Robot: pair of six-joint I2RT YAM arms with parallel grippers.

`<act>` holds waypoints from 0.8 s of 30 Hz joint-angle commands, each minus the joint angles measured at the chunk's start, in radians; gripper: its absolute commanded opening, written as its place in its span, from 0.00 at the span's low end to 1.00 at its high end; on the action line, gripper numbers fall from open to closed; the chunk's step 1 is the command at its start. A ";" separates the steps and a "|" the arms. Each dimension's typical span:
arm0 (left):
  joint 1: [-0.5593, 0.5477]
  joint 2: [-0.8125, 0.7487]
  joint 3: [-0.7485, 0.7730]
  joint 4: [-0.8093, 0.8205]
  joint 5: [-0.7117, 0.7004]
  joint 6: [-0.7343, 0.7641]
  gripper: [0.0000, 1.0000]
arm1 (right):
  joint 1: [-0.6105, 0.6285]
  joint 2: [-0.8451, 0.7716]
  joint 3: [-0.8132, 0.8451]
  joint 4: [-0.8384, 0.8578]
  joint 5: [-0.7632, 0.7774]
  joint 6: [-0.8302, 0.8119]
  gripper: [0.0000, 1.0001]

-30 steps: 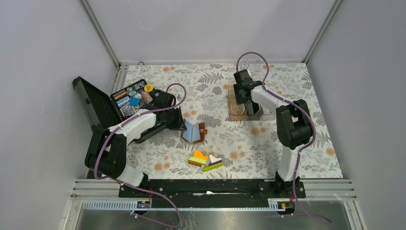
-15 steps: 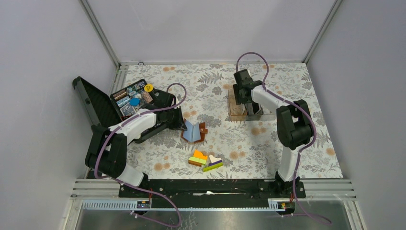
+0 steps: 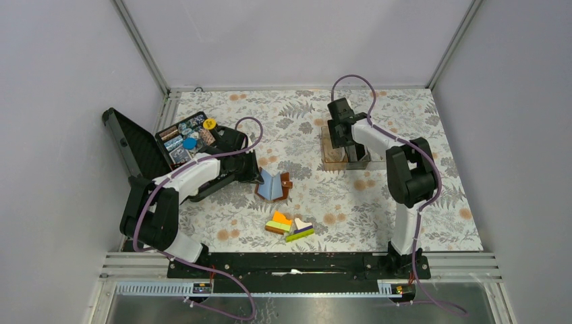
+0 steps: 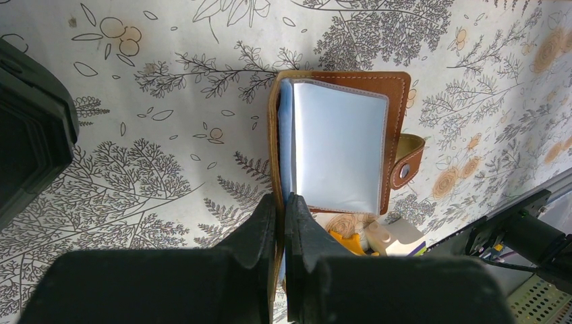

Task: Put the credit cards into the card holder
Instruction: Pick up the credit card from the storage box.

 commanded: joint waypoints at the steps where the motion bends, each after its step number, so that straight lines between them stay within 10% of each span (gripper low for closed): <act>1: 0.005 0.003 0.039 0.021 0.023 0.013 0.00 | 0.007 0.022 0.052 -0.029 0.026 -0.011 0.63; 24: 0.005 0.003 0.039 0.021 0.025 0.014 0.00 | 0.007 -0.020 0.063 -0.048 0.064 -0.013 0.61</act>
